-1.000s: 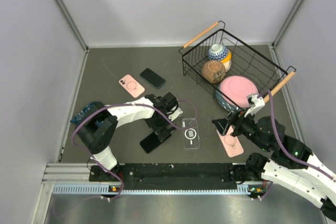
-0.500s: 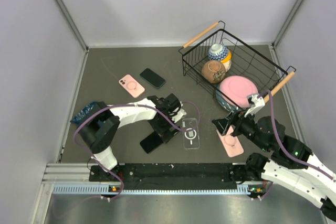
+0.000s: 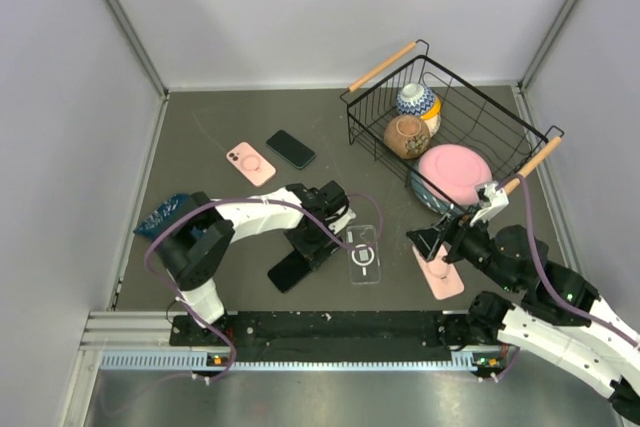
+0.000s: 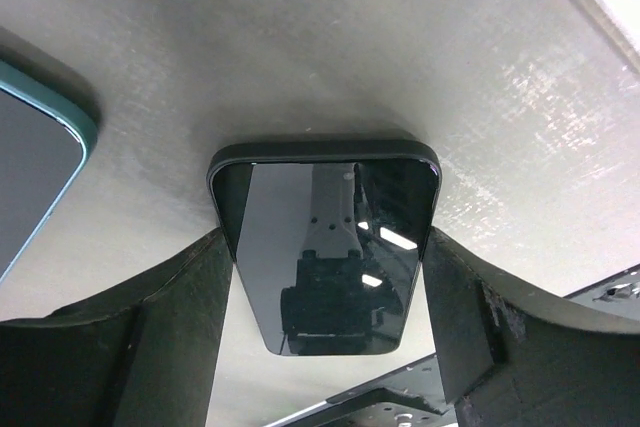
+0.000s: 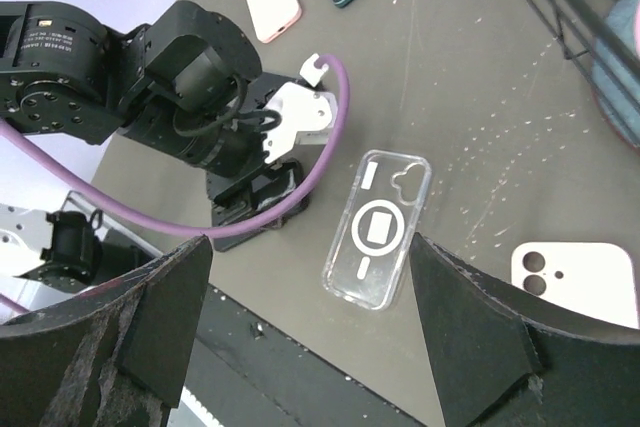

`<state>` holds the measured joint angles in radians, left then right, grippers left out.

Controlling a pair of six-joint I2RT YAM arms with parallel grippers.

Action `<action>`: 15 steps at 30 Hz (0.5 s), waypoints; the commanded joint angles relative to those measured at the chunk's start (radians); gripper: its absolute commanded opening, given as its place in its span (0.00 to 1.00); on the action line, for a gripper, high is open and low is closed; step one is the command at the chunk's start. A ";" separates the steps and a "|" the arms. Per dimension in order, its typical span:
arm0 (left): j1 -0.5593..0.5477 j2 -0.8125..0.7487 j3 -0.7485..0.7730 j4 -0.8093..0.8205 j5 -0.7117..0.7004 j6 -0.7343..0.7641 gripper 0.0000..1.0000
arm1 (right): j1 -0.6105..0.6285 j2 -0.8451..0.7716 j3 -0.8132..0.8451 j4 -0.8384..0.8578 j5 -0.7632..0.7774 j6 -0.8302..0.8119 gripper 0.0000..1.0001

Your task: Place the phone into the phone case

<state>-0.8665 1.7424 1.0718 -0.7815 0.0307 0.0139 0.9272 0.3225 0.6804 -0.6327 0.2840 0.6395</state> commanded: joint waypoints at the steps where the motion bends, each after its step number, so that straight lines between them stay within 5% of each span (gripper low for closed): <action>1: 0.021 -0.067 -0.035 0.074 0.069 -0.090 0.61 | -0.001 0.013 -0.031 0.057 -0.066 0.063 0.80; 9: 0.126 -0.260 -0.190 0.254 0.279 -0.230 0.53 | -0.001 0.160 -0.080 0.224 -0.218 0.150 0.77; 15: 0.198 -0.382 -0.282 0.430 0.383 -0.371 0.54 | 0.070 0.309 -0.211 0.537 -0.289 0.287 0.74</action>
<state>-0.7025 1.4509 0.8307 -0.5438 0.2901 -0.2253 0.9405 0.5404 0.5152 -0.3309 0.0509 0.8337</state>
